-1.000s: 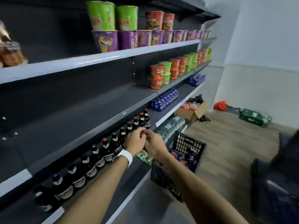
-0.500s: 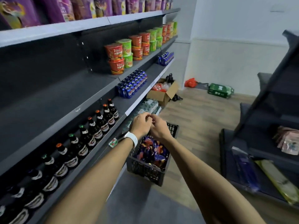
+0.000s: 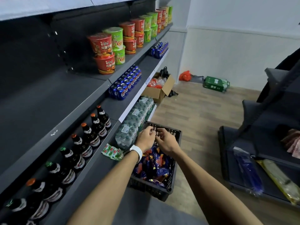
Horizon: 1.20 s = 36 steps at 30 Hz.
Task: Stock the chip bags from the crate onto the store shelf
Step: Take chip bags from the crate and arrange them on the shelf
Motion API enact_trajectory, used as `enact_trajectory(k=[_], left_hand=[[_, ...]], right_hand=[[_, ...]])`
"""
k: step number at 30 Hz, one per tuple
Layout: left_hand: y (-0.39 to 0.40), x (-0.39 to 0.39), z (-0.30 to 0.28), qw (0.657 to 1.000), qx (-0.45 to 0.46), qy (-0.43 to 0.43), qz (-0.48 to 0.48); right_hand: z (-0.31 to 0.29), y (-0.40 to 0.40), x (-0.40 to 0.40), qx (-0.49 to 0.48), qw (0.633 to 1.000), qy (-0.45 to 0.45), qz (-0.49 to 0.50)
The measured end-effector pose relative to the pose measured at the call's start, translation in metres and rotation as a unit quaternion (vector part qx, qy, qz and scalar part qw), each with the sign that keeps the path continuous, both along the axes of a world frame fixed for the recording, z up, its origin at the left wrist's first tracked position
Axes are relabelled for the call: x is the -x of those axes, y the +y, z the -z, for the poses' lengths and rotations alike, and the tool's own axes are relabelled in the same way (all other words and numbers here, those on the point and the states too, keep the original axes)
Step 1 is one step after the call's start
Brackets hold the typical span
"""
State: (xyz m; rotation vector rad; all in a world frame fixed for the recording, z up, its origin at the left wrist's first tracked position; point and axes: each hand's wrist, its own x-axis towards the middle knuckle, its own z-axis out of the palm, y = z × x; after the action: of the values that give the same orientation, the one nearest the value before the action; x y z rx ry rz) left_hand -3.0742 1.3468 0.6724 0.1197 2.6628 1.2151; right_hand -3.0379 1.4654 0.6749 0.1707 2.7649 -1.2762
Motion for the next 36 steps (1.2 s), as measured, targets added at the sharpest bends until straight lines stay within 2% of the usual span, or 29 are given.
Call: enact_trajectory(k=[7, 14, 26, 30, 34, 36], left_hand=[[0.01, 0.037, 0.06, 0.998, -0.004, -0.051, 0.027], [0.014, 0.049, 0.124, 0.994, -0.004, -0.108, 0.013], [0.05, 0.048, 0.23, 0.988, 0.047, -0.15, -0.01], [0.06, 0.044, 0.273, 0.982, 0.071, -0.168, -0.044], [0.066, 0.041, 0.317, 0.968, 0.141, -0.199, -0.066], [0.068, 0.04, 0.343, 0.962, 0.139, -0.218, -0.087]], right_hand=[[0.049, 0.001, 0.041, 0.002, 0.999, -0.043, -0.003], [0.114, 0.006, 0.058, 0.0, 0.996, -0.085, -0.029], [0.219, 0.041, 0.066, 0.027, 0.984, -0.17, -0.052], [0.265, 0.048, 0.066, -0.014, 0.975, -0.209, -0.074], [0.32, 0.05, 0.063, -0.091, 0.946, -0.275, -0.148], [0.349, 0.05, 0.061, -0.137, 0.934, -0.283, -0.169]])
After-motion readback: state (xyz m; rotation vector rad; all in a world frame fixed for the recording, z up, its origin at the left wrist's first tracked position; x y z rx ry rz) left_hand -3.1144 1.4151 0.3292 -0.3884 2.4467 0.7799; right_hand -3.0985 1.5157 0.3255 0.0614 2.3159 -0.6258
